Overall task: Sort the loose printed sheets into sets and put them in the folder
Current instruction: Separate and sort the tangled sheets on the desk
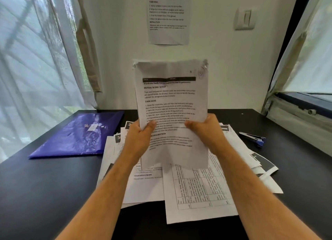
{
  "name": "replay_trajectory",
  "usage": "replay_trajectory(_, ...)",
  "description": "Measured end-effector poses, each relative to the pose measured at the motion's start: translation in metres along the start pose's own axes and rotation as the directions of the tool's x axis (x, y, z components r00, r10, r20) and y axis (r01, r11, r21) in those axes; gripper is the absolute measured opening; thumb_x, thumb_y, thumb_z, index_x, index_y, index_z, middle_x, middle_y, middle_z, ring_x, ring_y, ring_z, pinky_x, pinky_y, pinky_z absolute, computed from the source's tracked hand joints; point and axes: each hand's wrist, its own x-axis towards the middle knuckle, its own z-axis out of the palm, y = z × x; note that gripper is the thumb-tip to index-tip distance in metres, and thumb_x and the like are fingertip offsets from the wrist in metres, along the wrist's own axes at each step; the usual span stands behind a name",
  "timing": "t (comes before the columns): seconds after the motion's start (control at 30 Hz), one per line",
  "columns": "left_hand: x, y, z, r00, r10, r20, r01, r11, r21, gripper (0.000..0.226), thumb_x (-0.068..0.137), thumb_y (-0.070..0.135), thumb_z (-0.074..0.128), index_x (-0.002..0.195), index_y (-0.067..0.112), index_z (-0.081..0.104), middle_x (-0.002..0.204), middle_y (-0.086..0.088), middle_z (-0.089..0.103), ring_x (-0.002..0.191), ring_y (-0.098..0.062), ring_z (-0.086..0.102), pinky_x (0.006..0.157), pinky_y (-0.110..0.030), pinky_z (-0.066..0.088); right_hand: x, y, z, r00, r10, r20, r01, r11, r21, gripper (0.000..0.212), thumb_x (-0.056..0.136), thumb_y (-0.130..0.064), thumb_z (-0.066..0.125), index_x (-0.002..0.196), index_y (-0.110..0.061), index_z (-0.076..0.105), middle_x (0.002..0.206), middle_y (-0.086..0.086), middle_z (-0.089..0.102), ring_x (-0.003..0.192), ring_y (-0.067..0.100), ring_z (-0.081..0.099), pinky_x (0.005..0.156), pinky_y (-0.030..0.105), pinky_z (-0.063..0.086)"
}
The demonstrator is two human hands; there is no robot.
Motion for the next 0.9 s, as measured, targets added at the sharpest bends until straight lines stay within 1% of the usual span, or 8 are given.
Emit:
replay_trajectory(0.1,0.009,0.011,-0.006,0.968,-0.203,0.145,0.223,0.965,-0.136,0.023,0.098,0.019,0.062,0.120,0.022,0.067,0.112,-0.001,0.075,0.103,-0.024,0.072,0.090,-0.050,0.057,0.003,-0.015,-0.020,0.999,0.037,0.037,-0.037,0.999,-0.010,0.027,0.085,-0.007,0.074,0.110,-0.014,0.068,0.101,0.002,0.076,0.084,0.019,0.075,0.072,0.034,0.062)
replay_trajectory(0.23,0.013,0.016,-0.011,0.833,-0.391,0.392,0.496,0.840,-0.217,0.033,0.096,0.021,0.061,0.127,0.011,0.063,0.119,-0.014,0.072,0.106,-0.033,0.071,0.085,-0.047,0.060,0.001,-0.008,-0.043,0.949,0.260,0.180,-0.256,0.966,-0.042,0.029,0.087,-0.002,0.070,0.113,-0.013,0.068,0.104,0.006,0.076,0.091,0.026,0.074,0.079,0.041,0.061)
replay_trajectory(0.4,0.025,-0.008,0.008,0.853,-0.465,0.237,0.521,0.775,-0.357,0.031,0.096,0.007,0.060,0.127,0.004,0.060,0.111,-0.018,0.073,0.099,-0.035,0.072,0.074,-0.046,0.062,-0.010,0.020,-0.057,0.832,0.483,0.271,-0.456,0.875,-0.161,0.032,0.086,0.003,0.068,0.111,-0.016,0.065,0.097,0.006,0.077,0.087,0.029,0.075,0.072,0.045,0.062)
replay_trajectory(0.53,0.022,-0.026,0.026,0.865,-0.477,0.155,0.500,0.797,-0.339,0.027,0.094,-0.004,0.060,0.118,0.006,0.062,0.103,-0.018,0.075,0.092,-0.036,0.074,0.074,-0.050,0.062,-0.011,0.028,-0.069,0.815,0.526,0.243,-0.471,0.845,-0.251,0.036,0.084,-0.002,0.073,0.116,-0.016,0.065,0.097,0.006,0.078,0.087,0.030,0.075,0.075,0.046,0.061)
replay_trajectory(0.6,0.021,-0.037,0.030,0.874,-0.475,0.100,0.480,0.815,-0.326,0.022,0.094,-0.001,0.061,0.114,0.009,0.063,0.102,-0.016,0.076,0.091,-0.036,0.074,0.077,-0.055,0.061,-0.003,0.026,-0.065,0.901,0.425,0.086,-0.353,0.834,-0.425,0.043,0.085,-0.017,0.076,0.126,-0.018,0.061,0.113,0.003,0.073,0.092,0.022,0.071,0.076,0.039,0.058)
replay_trajectory(0.7,0.021,-0.053,0.031,0.896,-0.443,0.041,0.439,0.866,-0.239,0.017,0.096,0.006,0.062,0.110,0.014,0.066,0.099,-0.010,0.077,0.091,-0.032,0.075,0.084,-0.057,0.058,0.012,0.024,-0.045,0.980,0.041,-0.194,-0.145,0.816,-0.560,0.068,0.086,-0.020,0.076,0.146,-0.027,0.044,0.145,0.003,0.053,0.122,0.024,0.055,0.099,0.045,0.047)
replay_trajectory(0.77,0.020,-0.058,0.031,0.932,-0.363,0.018,0.362,0.921,-0.147,0.015,0.096,0.007,0.061,0.105,0.018,0.068,0.096,-0.005,0.078,0.088,-0.027,0.075,0.084,-0.053,0.060,0.014,0.018,-0.022,0.975,-0.157,-0.159,0.039,0.819,-0.572,0.069,0.090,-0.012,0.069,0.149,-0.030,0.038,0.153,0.000,0.043,0.140,0.024,0.040,0.113,0.046,0.035)
replay_trajectory(0.9,0.016,-0.059,0.032,0.985,-0.162,0.061,0.156,0.984,0.090,0.014,0.098,0.017,0.060,0.107,0.024,0.068,0.098,0.001,0.077,0.090,-0.018,0.075,0.083,-0.047,0.061,0.020,0.014,0.026,0.966,-0.232,0.114,0.257,0.817,-0.516,0.072,0.093,-0.002,0.061,0.152,-0.032,0.033,0.158,-0.003,0.032,0.144,0.018,0.033,0.114,0.037,0.033)
